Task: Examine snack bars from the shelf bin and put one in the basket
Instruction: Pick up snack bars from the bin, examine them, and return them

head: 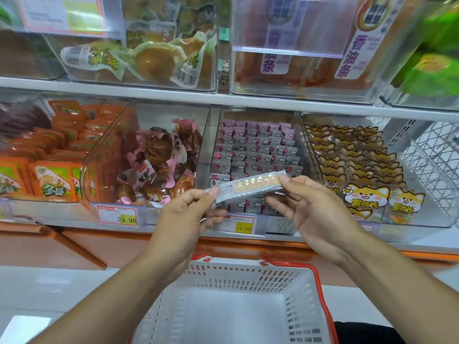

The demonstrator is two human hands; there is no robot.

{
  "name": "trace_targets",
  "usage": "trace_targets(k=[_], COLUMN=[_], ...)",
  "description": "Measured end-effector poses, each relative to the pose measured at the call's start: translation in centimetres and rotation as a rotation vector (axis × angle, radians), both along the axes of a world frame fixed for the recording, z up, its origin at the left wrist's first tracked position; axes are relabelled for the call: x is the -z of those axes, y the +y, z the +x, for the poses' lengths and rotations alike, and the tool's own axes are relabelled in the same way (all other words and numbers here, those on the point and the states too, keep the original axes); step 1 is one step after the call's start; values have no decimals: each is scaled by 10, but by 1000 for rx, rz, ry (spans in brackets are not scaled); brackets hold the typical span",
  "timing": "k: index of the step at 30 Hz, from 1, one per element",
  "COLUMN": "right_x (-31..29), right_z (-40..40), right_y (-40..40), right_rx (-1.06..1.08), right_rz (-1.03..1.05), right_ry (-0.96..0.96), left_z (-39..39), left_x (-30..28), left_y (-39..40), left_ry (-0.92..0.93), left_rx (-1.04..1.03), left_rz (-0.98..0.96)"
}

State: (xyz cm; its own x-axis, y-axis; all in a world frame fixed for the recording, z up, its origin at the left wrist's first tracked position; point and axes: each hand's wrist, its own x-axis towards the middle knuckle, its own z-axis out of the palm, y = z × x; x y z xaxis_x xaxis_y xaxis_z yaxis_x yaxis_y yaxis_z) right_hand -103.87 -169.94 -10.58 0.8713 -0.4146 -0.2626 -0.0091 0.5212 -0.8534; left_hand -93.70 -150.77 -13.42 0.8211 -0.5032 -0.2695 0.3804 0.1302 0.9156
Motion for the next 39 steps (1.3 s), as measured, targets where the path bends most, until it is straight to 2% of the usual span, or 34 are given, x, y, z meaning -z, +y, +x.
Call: trace_targets(k=[6,8,13,17,19,23,27,32,36,39], right_x=[-6,-7,-8,-6,-4,5,13,18,14,15], right_z=[-7,-7,-1,14,21,38,53,56,54,52], right_y=[-5,-6,-13,-11,-10,-17,-20,-15,-19,-22], right_rx=[-333,-379,-292,-123,27,267,247,111,24,-34], right_rz=[-176,-232,-474,-517,-535,-705,-1039,-1360,-1489,-1531], right_ry=[-100,-114,-74,-126,-153,-24,29,39,28,90], left_z=[0,-2,-4,-6,-7,-11,-16,-15,-15,-15], left_x=[6,6,4,6,9,19,24,22,20,19], left_y=[0,-1,-2,-6,-8,-8,-4,-4,-3,-3], left_ry=[98,87,40,-15,-98,-492,-954,-985,-987,-995], left_rx=[55,97,116,112,98,114,180,196,186,188], left_rz=[51,80,145,186,225,366,579,603,612,623])
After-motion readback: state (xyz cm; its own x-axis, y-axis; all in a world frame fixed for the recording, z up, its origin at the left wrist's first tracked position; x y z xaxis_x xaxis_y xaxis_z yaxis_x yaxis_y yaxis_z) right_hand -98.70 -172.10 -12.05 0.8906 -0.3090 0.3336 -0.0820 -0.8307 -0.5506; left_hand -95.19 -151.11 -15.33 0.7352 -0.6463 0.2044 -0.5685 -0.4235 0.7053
